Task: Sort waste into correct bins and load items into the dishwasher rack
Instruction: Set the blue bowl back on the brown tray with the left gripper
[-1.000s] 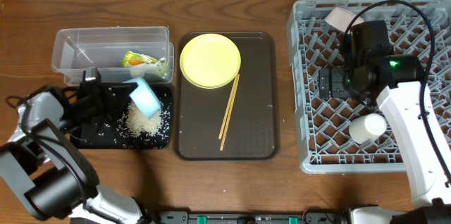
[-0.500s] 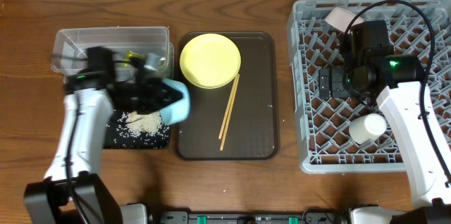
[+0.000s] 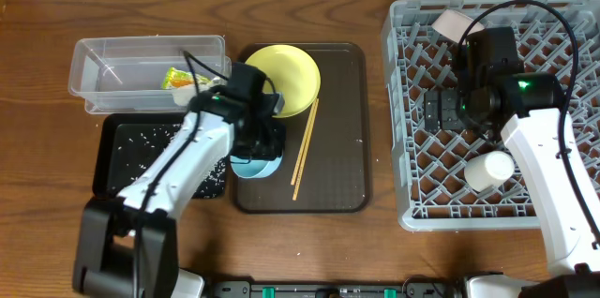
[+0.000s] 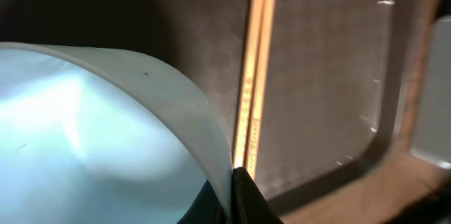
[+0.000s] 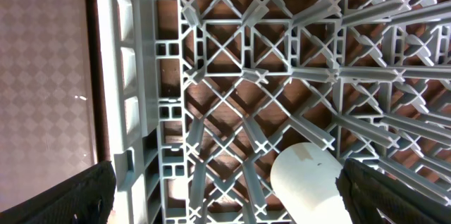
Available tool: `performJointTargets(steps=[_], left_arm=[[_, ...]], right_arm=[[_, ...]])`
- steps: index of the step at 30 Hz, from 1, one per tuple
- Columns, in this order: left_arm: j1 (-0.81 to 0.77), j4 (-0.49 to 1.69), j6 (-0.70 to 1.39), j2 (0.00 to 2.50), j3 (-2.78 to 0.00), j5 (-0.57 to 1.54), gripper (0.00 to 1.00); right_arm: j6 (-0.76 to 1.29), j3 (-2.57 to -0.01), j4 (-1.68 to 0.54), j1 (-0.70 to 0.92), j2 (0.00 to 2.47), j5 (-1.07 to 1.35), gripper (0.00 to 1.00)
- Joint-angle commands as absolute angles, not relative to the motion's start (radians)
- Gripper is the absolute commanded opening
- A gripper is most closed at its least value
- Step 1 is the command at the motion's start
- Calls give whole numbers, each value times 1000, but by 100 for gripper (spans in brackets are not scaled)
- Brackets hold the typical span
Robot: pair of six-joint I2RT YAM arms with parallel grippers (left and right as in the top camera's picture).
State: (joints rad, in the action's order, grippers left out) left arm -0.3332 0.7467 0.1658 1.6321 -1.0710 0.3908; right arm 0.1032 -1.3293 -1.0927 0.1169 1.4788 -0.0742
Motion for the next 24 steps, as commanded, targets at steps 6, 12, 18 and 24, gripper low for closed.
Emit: performJointTargets(steps=[6, 12, 18, 24], left_arm=[[-347, 714, 201, 1677, -1071, 328, 25], [-345, 721, 201, 1662, -1088, 331, 41], [-306, 773, 201, 1549, -1113, 330, 50], [-185, 879, 201, 1361, -1113, 307, 57]], right_arm=[[115, -1328, -1092, 105, 1464, -53, 99], [115, -1328, -1058, 106, 1464, 46, 99], [115, -1328, -989, 141, 1464, 217, 99], [120, -1328, -910, 263, 1467, 266, 98]])
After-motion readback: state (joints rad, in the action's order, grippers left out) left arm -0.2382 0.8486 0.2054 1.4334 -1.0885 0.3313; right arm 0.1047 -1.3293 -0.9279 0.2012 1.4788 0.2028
